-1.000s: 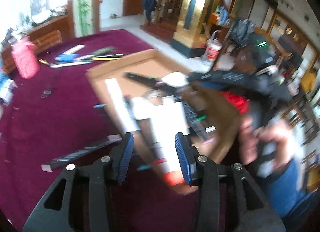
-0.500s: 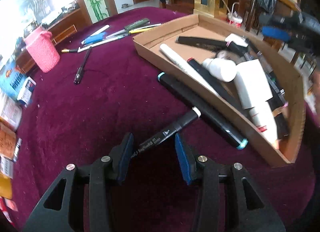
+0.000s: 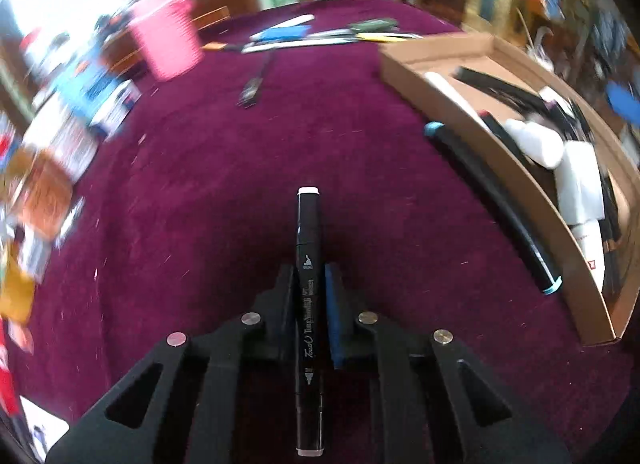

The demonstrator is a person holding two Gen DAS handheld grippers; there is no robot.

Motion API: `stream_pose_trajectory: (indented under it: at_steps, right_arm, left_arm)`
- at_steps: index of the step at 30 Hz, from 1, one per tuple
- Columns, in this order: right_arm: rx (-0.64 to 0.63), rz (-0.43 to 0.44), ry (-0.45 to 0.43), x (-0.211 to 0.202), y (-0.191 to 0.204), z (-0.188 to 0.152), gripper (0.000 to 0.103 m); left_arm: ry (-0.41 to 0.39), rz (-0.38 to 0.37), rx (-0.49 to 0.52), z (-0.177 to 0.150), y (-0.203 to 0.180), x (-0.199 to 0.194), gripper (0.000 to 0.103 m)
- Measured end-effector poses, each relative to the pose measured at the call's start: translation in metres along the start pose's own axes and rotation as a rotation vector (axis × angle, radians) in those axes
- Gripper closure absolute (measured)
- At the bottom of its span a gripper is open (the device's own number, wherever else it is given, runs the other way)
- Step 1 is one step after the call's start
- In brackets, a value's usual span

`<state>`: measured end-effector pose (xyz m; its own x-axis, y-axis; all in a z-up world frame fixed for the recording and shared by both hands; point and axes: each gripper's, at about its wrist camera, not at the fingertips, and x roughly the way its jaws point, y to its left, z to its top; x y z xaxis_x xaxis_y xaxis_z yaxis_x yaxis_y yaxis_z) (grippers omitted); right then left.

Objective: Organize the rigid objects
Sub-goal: 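Grasp the white-capped black marker on the table with the left tool, then grasp the blue-ended black marker on the table with the right tool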

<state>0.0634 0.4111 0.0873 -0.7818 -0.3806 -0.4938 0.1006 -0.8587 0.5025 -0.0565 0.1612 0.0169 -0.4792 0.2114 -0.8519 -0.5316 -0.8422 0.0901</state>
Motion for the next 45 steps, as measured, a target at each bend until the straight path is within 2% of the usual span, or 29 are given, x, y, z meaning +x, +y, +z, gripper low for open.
stream_pose_trajectory:
  at_steps: [2, 4, 7, 11, 15, 16, 17, 19, 23, 29, 32, 34, 38, 42, 45]
  right_arm:
    - [-0.007, 0.073, 0.072, 0.015, 0.021, -0.004, 0.059]
    - [-0.040, 0.084, 0.131, 0.030, 0.044, -0.010, 0.059]
    - [-0.051, -0.016, 0.227, 0.058, 0.068, -0.015, 0.059]
    - [-0.064, -0.145, 0.329, 0.095, 0.075, -0.023, 0.059]
    - [-0.001, -0.232, 0.362, 0.111, 0.055, -0.030, 0.059]
    - [0.010, -0.292, 0.353, 0.112, 0.048, -0.032, 0.064]
    - [-0.004, -0.317, 0.323, 0.109, 0.046, -0.031, 0.067]
    - [0.017, -0.343, 0.321, 0.108, 0.042, -0.030, 0.078]
    - [-0.033, -0.442, 0.331, 0.114, 0.045, -0.027, 0.090]
    - [-0.091, -0.556, 0.355, 0.134, 0.056, -0.019, 0.090]
    - [-0.161, -0.636, 0.376, 0.152, 0.062, -0.015, 0.091]
    - [-0.169, -0.650, 0.390, 0.159, 0.062, -0.009, 0.090]
    - [-0.144, -0.624, 0.435, 0.174, 0.053, 0.008, 0.090]
    - [-0.146, -0.595, 0.518, 0.191, 0.051, 0.018, 0.089]
    - [-0.200, -0.617, 0.578, 0.207, 0.055, 0.015, 0.087]
  left_arm:
    - [-0.001, -0.073, -0.054, 0.000, 0.013, 0.001, 0.091]
    - [0.003, -0.094, -0.069, 0.000, 0.017, 0.001, 0.091]
    - [-0.009, -0.086, -0.057, -0.003, 0.016, 0.000, 0.090]
    - [-0.003, -0.096, -0.073, -0.005, 0.017, -0.004, 0.091]
    - [0.002, -0.117, -0.105, -0.001, 0.022, 0.000, 0.091]
    - [0.002, -0.117, -0.108, -0.001, 0.022, 0.000, 0.091]
    - [0.002, -0.117, -0.111, -0.001, 0.022, 0.000, 0.091]
    - [0.003, -0.115, -0.110, -0.001, 0.022, 0.001, 0.091]
    - [0.004, -0.122, -0.121, -0.001, 0.024, 0.000, 0.091]
    - [0.005, -0.125, -0.123, -0.001, 0.024, 0.001, 0.091]
    - [0.005, -0.124, -0.123, 0.000, 0.024, 0.001, 0.091]
    - [0.006, -0.126, -0.124, 0.000, 0.025, 0.001, 0.091]
    - [0.007, -0.128, -0.126, 0.000, 0.025, 0.001, 0.091]
    - [0.008, -0.133, -0.131, 0.000, 0.026, 0.001, 0.091]
    - [0.008, -0.137, -0.135, 0.000, 0.027, 0.001, 0.091]
